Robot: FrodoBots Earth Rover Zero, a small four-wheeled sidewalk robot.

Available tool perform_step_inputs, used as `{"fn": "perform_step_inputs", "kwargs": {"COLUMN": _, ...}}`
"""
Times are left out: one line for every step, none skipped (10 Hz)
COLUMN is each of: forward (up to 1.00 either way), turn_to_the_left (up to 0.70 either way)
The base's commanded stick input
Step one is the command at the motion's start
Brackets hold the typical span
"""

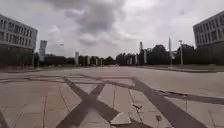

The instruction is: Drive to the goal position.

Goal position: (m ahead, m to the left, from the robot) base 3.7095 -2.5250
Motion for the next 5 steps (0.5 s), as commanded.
{"fn": "perform_step_inputs", "kwargs": {"forward": 0.7, "turn_to_the_left": 0.0}}
{"fn": "perform_step_inputs", "kwargs": {"forward": 0.0, "turn_to_the_left": 0.0}}
{"fn": "perform_step_inputs", "kwargs": {"forward": 0.05, "turn_to_the_left": 0.0}}
{"fn": "perform_step_inputs", "kwargs": {"forward": 0.11, "turn_to_the_left": 0.0}}
{"fn": "perform_step_inputs", "kwargs": {"forward": 0.17, "turn_to_the_left": 0.0}}
